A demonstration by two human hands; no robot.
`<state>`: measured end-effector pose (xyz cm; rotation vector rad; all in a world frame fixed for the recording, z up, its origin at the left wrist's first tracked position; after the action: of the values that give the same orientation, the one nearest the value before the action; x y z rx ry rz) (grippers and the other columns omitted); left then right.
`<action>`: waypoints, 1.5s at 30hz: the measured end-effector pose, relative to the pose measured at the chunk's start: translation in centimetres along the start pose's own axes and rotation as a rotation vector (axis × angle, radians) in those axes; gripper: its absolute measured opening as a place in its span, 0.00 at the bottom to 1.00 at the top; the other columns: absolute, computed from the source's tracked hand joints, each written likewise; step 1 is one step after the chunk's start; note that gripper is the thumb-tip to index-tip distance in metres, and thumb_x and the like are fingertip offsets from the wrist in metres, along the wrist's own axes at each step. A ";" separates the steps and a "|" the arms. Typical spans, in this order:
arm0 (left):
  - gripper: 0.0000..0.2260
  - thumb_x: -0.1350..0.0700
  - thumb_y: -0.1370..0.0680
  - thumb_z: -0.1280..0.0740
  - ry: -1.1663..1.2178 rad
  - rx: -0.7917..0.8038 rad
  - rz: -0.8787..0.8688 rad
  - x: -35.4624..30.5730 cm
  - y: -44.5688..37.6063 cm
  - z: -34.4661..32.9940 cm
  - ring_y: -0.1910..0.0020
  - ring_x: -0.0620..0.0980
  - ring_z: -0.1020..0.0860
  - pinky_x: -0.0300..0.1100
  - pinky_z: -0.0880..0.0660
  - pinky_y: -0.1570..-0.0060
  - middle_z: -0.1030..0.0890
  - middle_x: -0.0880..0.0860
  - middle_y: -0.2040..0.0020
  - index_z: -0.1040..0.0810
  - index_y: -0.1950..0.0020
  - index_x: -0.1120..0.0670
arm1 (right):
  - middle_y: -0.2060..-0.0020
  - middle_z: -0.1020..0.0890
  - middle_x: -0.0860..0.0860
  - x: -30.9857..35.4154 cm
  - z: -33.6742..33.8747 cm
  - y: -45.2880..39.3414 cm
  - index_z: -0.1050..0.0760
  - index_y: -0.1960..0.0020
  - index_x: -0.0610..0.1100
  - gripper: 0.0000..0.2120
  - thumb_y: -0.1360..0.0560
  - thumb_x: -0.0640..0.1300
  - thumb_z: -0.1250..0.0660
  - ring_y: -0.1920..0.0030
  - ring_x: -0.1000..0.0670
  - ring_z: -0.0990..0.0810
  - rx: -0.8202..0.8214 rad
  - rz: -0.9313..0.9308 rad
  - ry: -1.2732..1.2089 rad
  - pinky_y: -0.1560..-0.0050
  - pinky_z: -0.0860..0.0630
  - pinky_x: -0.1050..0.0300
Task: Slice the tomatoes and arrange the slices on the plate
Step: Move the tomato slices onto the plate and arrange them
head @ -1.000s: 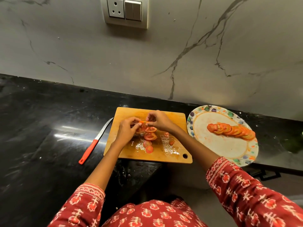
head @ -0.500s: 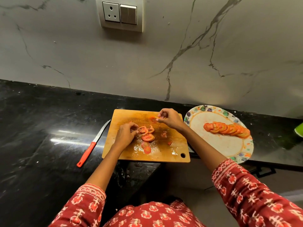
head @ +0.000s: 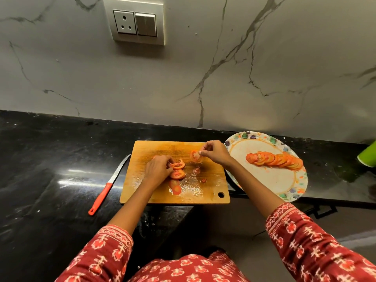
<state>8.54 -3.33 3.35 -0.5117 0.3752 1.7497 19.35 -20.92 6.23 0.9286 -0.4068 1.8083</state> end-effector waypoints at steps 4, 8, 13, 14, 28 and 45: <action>0.07 0.58 0.26 0.31 -0.003 -0.030 -0.002 -0.9 -0.3 0.3 0.57 0.46 0.23 0.37 0.28 0.61 0.21 0.51 0.56 0.22 0.49 0.55 | 0.56 0.18 0.43 -0.8 1.3 0.3 0.21 0.55 0.38 0.05 0.27 0.41 0.30 0.54 0.48 0.21 0.014 -0.019 -0.036 0.56 0.24 0.57; 0.04 0.60 0.27 0.31 0.097 -0.121 -0.027 -3.0 -1.0 0.5 0.58 0.46 0.23 0.36 0.28 0.61 0.20 0.52 0.57 0.21 0.52 0.57 | 0.61 0.21 0.46 -2.3 3.0 1.3 0.21 0.56 0.37 0.04 0.27 0.39 0.30 0.58 0.52 0.24 0.000 -0.031 -0.046 0.63 0.29 0.65; 0.04 0.62 0.26 0.31 0.245 -0.239 -0.175 -7.1 -1.7 -0.4 0.60 0.45 0.23 0.30 0.27 0.61 0.21 0.52 0.59 0.21 0.53 0.58 | 0.62 0.18 0.44 -6.5 6.4 2.9 0.20 0.57 0.38 0.04 0.29 0.39 0.29 0.60 0.50 0.23 -0.139 -0.106 -0.045 0.58 0.27 0.56; 0.04 0.62 0.26 0.31 0.262 -0.231 -0.191 -7.7 -2.0 -0.9 0.59 0.45 0.23 0.32 0.26 0.60 0.21 0.52 0.58 0.21 0.52 0.57 | 0.61 0.18 0.44 -7.4 7.2 3.1 0.19 0.57 0.38 0.04 0.29 0.39 0.28 0.60 0.50 0.23 -0.169 -0.132 -0.038 0.57 0.27 0.55; 0.04 0.61 0.27 0.31 0.461 -0.209 -0.159 -16.5 -5.7 -8.2 0.63 0.45 0.22 0.30 0.25 0.65 0.20 0.53 0.60 0.20 0.53 0.59 | 0.58 0.17 0.43 -13.1 15.0 2.5 0.20 0.56 0.38 0.03 0.28 0.37 0.29 0.57 0.46 0.19 -0.221 -0.276 -0.025 0.52 0.21 0.50; 0.08 0.67 0.29 0.31 0.421 -0.046 -0.197 -20.5 -6.5 -15.8 0.55 0.49 0.22 0.36 0.26 0.53 0.19 0.56 0.55 0.21 0.51 0.60 | 0.59 0.17 0.47 -14.5 14.9 -0.1 0.18 0.56 0.42 0.05 0.28 0.44 0.30 0.57 0.50 0.20 -0.170 -0.194 0.264 0.62 0.26 0.57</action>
<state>20.89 -26.78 0.84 -0.9242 0.5605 1.4570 28.16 -39.69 4.96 0.5813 -0.2872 1.6622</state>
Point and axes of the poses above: each hand's wrist, its own y-axis away from the middle knuckle, its own z-axis out of the back of the hand, x = y × z, the point moved 4 cm from there along -y, towards the middle knuckle
